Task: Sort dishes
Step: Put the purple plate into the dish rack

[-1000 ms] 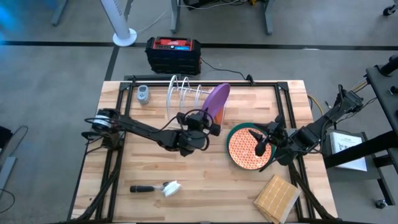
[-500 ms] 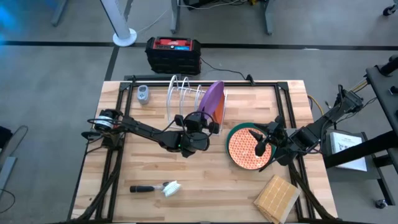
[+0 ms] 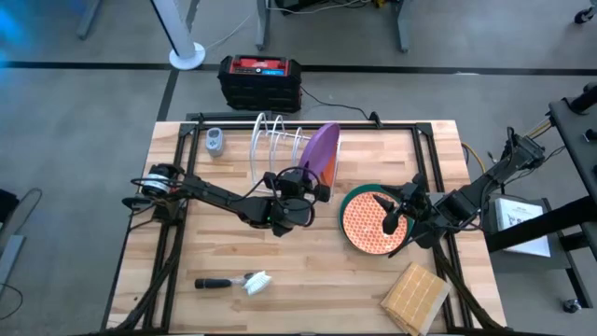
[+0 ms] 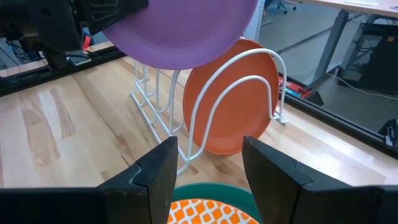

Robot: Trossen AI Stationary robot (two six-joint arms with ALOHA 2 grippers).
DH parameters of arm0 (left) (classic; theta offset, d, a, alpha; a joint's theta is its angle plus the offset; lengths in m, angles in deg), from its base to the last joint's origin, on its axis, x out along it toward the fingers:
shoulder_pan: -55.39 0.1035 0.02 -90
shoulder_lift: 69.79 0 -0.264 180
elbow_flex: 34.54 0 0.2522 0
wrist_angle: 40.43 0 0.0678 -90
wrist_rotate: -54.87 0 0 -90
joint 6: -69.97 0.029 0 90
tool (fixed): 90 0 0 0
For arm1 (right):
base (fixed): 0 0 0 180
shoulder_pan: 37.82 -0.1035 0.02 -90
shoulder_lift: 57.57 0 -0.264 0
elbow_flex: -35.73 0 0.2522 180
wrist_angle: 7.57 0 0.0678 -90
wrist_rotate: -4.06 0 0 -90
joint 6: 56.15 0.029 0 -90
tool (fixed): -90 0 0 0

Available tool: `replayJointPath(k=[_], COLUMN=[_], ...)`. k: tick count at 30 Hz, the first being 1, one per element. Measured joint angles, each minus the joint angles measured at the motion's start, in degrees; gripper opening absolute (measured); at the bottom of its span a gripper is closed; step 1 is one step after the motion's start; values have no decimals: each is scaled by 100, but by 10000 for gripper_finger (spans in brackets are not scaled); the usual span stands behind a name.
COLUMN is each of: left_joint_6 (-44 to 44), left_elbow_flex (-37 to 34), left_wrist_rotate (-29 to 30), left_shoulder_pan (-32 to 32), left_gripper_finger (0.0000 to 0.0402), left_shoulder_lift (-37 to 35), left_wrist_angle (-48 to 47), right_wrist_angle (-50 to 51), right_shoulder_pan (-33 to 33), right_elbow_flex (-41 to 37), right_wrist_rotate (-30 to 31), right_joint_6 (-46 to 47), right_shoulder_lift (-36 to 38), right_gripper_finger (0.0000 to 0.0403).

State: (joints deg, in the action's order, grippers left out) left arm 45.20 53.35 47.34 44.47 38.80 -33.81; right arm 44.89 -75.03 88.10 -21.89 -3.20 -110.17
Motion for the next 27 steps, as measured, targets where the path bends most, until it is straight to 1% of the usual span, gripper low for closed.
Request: replayJointPath(k=[6,12,19,25,27], left_joint_6=[-115,-112,534,1051,1224], left_elbow_flex=[11,192,670,1219,1418], left_wrist_rotate=[-70,82,192,677,728], left_shoulder_pan=[11,12,16,14,12], left_gripper_finger=[28,28,32,33,34], left_shoulder_lift=[243,455,664,1036,1167], left_wrist_angle=[65,72,9,-89,-92], right_wrist_angle=[-7,0,-11,-11,-2], right_shoulder_pan=[0,0,0,0,0], right_elbow_flex=[-12,-33,-57,-84,-105], right_wrist_rotate=[4,-11,-101,-110,-116], right_joint_6=[57,117,146,200,223], right_shoulder_lift=[2,2,2,2,2], right_gripper_finger=[172,172,172,172,172])
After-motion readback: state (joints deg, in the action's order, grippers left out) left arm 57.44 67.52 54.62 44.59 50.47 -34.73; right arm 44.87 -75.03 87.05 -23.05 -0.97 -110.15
